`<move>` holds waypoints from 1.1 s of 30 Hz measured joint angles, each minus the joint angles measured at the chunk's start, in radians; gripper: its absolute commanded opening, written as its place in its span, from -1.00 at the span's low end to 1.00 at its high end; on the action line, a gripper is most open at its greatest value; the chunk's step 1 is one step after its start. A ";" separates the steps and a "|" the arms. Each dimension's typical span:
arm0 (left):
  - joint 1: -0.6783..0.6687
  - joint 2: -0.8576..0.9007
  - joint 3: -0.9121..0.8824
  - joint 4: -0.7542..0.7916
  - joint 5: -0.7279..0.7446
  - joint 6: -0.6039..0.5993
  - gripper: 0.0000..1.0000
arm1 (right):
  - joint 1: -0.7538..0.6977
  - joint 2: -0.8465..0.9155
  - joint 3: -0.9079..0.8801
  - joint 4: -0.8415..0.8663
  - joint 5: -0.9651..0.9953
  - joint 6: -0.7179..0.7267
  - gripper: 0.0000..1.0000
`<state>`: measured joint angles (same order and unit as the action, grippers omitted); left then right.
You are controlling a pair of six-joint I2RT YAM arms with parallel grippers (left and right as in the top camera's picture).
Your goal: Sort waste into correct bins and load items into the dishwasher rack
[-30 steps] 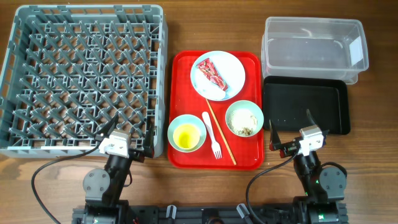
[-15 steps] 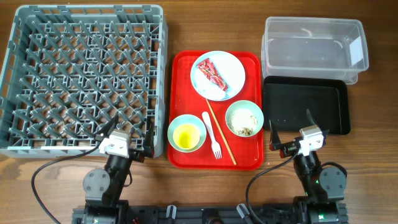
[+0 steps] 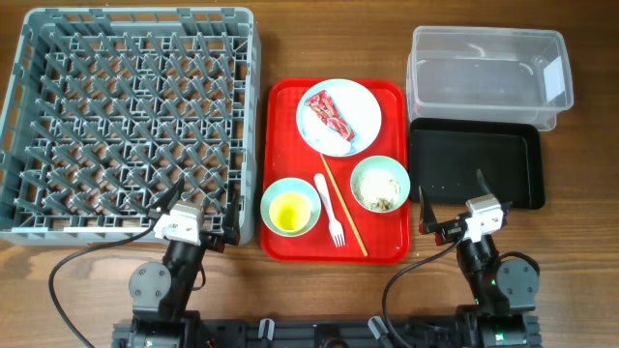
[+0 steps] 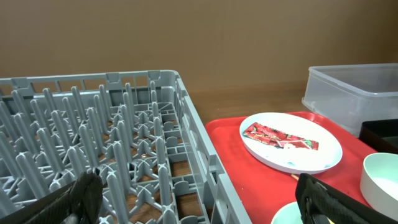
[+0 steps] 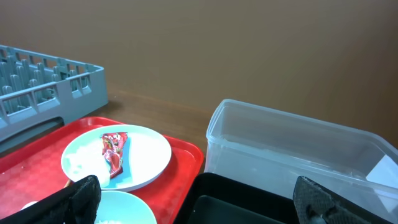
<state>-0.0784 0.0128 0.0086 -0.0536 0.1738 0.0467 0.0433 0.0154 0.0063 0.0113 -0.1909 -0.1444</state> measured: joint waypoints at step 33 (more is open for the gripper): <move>0.000 0.121 0.053 -0.041 -0.038 -0.166 1.00 | 0.000 0.146 0.038 -0.015 0.000 0.186 1.00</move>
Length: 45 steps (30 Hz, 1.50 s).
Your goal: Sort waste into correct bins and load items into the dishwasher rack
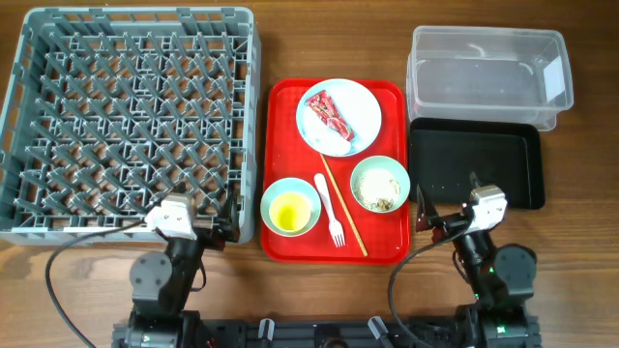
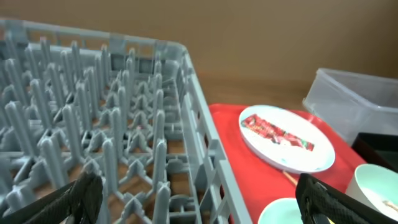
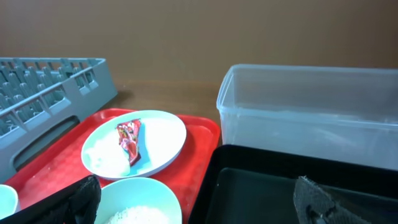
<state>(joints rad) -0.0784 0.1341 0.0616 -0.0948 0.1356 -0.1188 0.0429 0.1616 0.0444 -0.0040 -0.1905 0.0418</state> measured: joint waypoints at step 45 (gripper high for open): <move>0.000 0.772 0.887 -0.768 -0.029 -0.120 1.00 | 0.175 1.087 1.151 -0.793 -0.040 0.009 0.97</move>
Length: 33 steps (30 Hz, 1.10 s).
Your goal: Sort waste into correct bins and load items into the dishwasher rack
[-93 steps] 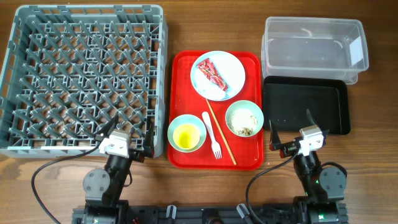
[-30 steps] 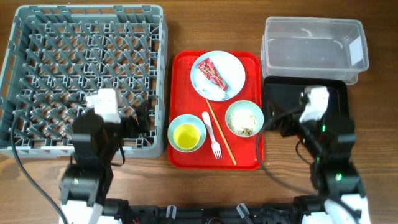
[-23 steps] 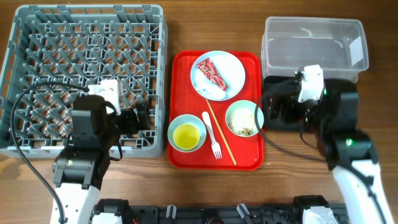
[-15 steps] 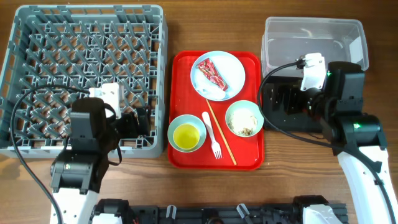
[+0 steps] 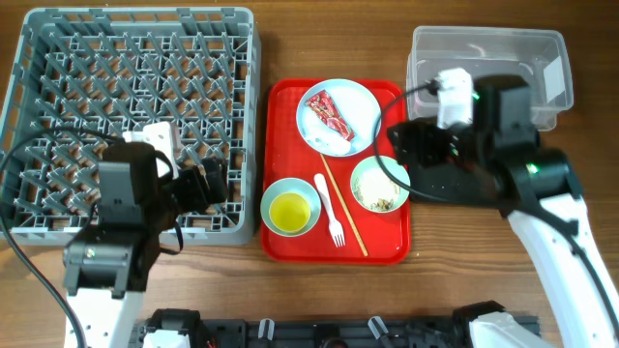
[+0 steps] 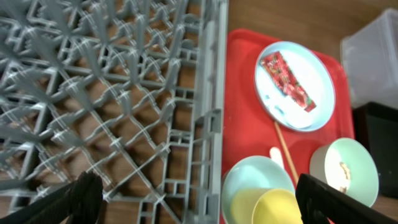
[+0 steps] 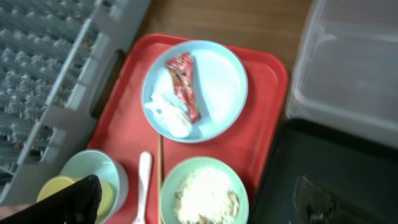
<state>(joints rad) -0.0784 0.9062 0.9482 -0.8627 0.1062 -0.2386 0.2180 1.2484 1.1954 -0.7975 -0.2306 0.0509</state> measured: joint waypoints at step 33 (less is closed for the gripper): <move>0.000 0.108 0.113 -0.077 -0.034 -0.023 1.00 | 0.213 0.809 0.365 0.020 0.046 0.004 0.25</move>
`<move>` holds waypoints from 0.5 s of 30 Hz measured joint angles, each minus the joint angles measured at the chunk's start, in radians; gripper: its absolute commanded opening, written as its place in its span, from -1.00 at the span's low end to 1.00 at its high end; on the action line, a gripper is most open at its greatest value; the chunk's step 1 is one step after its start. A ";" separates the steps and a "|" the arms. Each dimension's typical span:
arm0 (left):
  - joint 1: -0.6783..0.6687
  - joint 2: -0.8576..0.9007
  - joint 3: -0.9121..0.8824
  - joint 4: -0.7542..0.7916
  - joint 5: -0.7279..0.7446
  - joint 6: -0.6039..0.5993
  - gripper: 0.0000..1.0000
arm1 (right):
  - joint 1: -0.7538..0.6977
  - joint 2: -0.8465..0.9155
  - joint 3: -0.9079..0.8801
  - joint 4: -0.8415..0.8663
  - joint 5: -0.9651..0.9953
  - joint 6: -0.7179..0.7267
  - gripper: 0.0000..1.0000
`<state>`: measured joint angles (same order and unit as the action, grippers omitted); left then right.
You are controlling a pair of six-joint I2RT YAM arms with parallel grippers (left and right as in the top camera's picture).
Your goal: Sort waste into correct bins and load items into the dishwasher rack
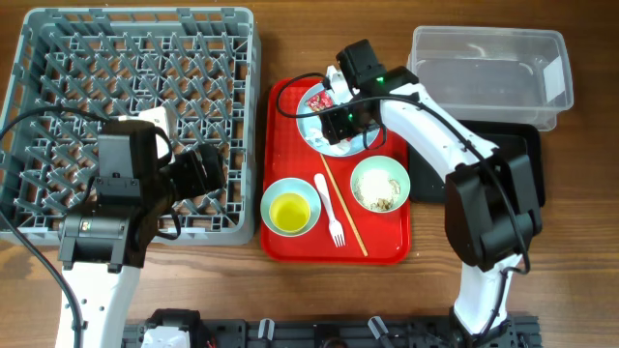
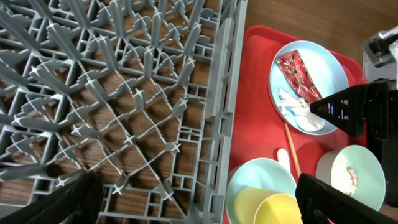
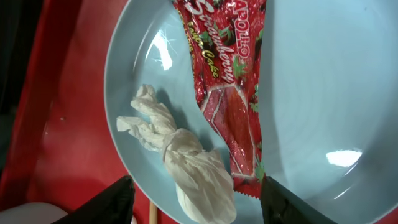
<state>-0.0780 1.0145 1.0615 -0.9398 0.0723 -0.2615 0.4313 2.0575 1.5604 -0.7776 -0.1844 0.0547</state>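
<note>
A light blue plate (image 3: 323, 93) on the red tray (image 1: 286, 244) holds a red snack wrapper (image 3: 230, 93) and a crumpled white tissue (image 3: 186, 162). My right gripper (image 3: 205, 208) hangs open low over this plate (image 1: 367, 108), its fingers either side of the tissue's lower end. A yellow cup (image 1: 288, 211) sits in a pale bowl, next to a bowl of food scraps (image 1: 380, 184), a white fork (image 1: 329, 208) and a chopstick (image 1: 346, 208). My left gripper (image 2: 196, 214) is open above the grey dish rack (image 1: 135, 14), near its right front corner, holding nothing.
The clear plastic bin (image 1: 484, 32) stands at the back right, and the black bin (image 1: 522, 164) in front of it is partly covered by my right arm. The rack fills the left half of the table. Bare wood runs along the front edge.
My right gripper has moved from over the gap between tray and bins to low above the plate, straddling the tissue. The left gripper has barely shifted over the rack.
Both arms first sat folded at the table's front edge, grippers open, and were little changed a second later. Then both were out over the table, left above the rack, right beside the bins. Now the right one is down at the plate.
</note>
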 measured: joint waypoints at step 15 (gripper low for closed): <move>0.000 0.000 0.000 -0.013 0.000 0.000 1.00 | 0.000 0.053 -0.002 -0.008 -0.007 0.040 -0.03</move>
<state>-0.0784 1.0145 1.0615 -0.9527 0.0723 -0.2615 0.4313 2.1101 1.5585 -0.7856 -0.1917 0.0948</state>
